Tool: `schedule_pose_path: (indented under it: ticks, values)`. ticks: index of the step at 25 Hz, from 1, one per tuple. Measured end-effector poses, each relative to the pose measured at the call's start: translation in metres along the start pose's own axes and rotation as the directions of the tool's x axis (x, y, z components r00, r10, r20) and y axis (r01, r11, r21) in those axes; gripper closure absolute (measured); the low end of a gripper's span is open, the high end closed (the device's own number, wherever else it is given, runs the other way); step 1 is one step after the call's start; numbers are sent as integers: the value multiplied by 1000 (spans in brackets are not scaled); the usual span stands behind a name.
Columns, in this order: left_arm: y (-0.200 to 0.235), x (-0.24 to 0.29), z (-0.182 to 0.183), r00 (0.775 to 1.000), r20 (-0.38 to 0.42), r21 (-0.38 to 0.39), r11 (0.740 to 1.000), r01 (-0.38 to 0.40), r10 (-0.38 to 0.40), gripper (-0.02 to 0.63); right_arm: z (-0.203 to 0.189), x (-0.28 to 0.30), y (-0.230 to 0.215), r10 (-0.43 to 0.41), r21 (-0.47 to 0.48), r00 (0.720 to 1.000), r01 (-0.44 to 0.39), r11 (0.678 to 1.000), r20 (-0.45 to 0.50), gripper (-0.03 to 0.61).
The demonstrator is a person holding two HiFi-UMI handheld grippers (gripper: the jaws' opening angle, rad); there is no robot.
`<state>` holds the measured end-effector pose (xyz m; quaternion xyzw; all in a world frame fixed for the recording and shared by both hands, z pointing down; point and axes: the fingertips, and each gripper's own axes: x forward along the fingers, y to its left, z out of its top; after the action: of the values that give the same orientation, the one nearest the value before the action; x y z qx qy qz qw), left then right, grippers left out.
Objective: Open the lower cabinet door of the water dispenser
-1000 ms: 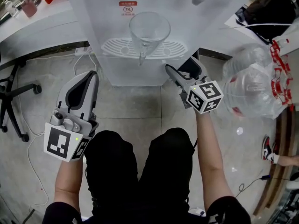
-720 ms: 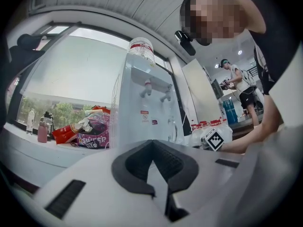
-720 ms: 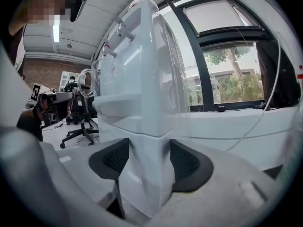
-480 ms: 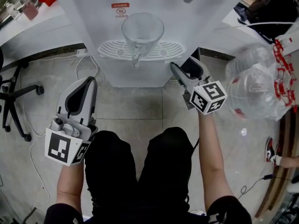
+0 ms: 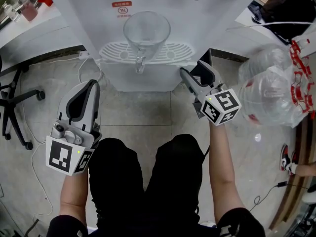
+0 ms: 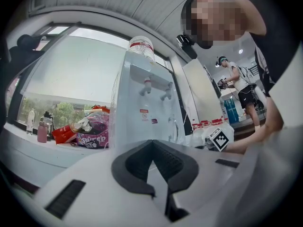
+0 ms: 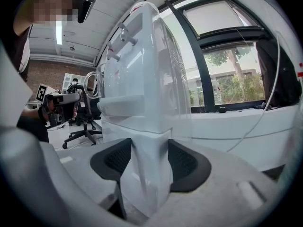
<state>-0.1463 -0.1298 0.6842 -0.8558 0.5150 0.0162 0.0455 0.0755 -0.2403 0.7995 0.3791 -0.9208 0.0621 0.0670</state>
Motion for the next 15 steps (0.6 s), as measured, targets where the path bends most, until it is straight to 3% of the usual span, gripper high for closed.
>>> schedule_pose_path:
  ticks: [15]
  values:
    - [4, -4, 7, 1000, 8, 4, 1000, -19, 19, 606, -7, -28, 20, 26, 1, 1000, -26, 1000, -15, 364]
